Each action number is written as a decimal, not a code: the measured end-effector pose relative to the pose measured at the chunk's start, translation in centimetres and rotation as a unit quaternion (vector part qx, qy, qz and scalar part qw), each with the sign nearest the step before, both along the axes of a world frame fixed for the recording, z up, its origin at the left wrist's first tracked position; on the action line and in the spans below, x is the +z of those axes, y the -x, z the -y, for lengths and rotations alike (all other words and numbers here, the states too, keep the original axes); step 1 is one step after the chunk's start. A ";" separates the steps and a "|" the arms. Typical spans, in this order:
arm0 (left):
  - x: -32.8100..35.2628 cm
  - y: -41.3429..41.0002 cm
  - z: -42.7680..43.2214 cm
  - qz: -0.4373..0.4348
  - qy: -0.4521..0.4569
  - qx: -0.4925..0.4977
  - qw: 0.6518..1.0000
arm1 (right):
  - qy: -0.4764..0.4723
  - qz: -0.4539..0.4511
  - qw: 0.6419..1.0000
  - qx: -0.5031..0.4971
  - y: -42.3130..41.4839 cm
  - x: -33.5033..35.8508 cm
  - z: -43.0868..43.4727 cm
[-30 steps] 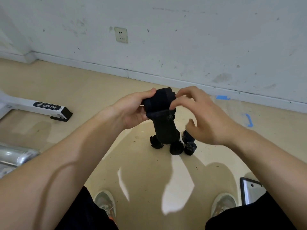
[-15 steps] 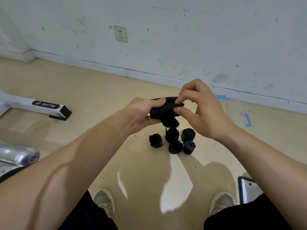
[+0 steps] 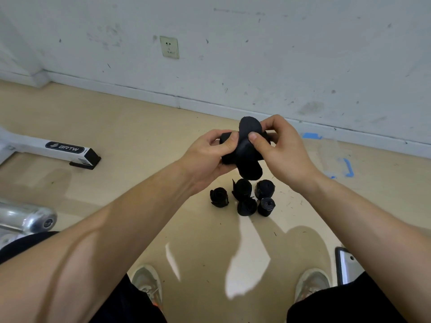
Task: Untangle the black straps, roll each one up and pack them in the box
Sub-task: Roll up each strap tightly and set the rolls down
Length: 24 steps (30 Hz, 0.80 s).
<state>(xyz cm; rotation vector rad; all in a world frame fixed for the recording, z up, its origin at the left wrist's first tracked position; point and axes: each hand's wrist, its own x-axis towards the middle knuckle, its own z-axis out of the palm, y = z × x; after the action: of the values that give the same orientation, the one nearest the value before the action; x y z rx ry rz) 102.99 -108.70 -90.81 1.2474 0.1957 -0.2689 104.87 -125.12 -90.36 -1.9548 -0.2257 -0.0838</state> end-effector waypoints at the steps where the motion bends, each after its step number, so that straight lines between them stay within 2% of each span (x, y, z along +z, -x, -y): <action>1: 0.0 0.0 0.1 0.008 -0.002 0.000 1.000 | -0.006 -0.002 1.000 -0.009 0.0 0.0 -0.1; 5: 0.2 0.2 0.7 0.028 -0.015 -0.003 0.999 | -0.040 -0.024 0.998 -0.031 -0.1 -0.2 -0.2; 12: -0.2 0.4 1.3 0.020 -0.090 0.007 0.996 | -0.077 -0.064 0.993 -0.057 -0.4 -0.5 -0.2; 19: -0.6 1.1 1.6 0.026 -0.143 -0.020 0.989 | -0.138 -0.189 0.971 -0.049 -0.8 -0.6 0.5; 21: -0.6 0.8 1.4 0.006 -0.124 -0.007 0.992 | -0.114 -0.146 0.981 -0.063 -0.7 -0.8 0.5; 24: -0.2 0.0 0.8 -0.050 -0.068 0.047 0.995 | -0.005 -0.007 0.999 -0.047 0.1 -0.9 1.0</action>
<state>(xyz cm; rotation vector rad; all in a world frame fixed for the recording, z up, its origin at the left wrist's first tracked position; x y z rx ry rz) 102.95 -109.53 -91.01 1.3572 0.3643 -0.2397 104.75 -126.10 -91.23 -1.9544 -0.1242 -0.1322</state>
